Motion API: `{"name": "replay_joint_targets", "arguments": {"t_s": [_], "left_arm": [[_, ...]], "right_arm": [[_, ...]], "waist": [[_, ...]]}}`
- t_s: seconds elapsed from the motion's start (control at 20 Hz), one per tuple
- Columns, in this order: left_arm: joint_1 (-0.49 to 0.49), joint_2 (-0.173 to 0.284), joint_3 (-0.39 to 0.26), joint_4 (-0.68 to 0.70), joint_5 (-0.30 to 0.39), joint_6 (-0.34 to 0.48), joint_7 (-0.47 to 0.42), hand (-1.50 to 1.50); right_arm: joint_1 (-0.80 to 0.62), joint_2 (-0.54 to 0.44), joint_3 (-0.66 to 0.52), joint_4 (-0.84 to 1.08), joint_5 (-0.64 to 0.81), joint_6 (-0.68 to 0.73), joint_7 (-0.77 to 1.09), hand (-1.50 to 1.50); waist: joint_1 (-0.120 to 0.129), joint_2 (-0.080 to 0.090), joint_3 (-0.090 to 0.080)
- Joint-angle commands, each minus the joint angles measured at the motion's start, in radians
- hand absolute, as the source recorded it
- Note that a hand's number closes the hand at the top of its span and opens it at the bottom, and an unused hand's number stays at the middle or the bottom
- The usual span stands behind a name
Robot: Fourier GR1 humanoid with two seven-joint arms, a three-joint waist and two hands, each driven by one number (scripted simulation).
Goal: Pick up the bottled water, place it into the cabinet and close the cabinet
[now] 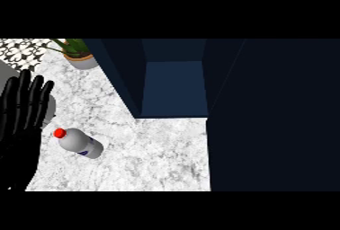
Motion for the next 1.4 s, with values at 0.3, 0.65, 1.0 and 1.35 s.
{"name": "replay_joint_targets", "arguments": {"t_s": [0.3, 0.65, 1.0, 1.35], "left_arm": [[0.059, 0.154, -0.027, 0.121, 0.573, -0.474, 0.038, -1.5], [0.126, 0.427, 0.157, 0.228, 1.068, -0.689, 0.156, -1.5], [0.191, 0.751, 0.307, 0.29, 1.533, -0.783, 0.308, -1.5], [0.253, 0.808, 0.381, 0.298, 1.688, -0.792, 0.407, -1.5]], "right_arm": [[0.043, 0.025, 0.103, -0.038, -0.031, 0.048, 0.028, -1.5], [0.16, -0.004, 0.172, -0.252, -0.061, 0.074, 0.148, -1.5], [0.21, 0.01, 0.24, -0.43, -0.018, 0.016, 0.291, -1.5], [0.178, 0.008, 0.268, -0.54, -0.014, -0.028, 0.429, -1.5]], "waist": [[0.008, 0.015, -0.004], [0.001, -0.002, -0.001], [0.023, 0.002, 0.002], [0.023, 0.003, 0.002]]}}
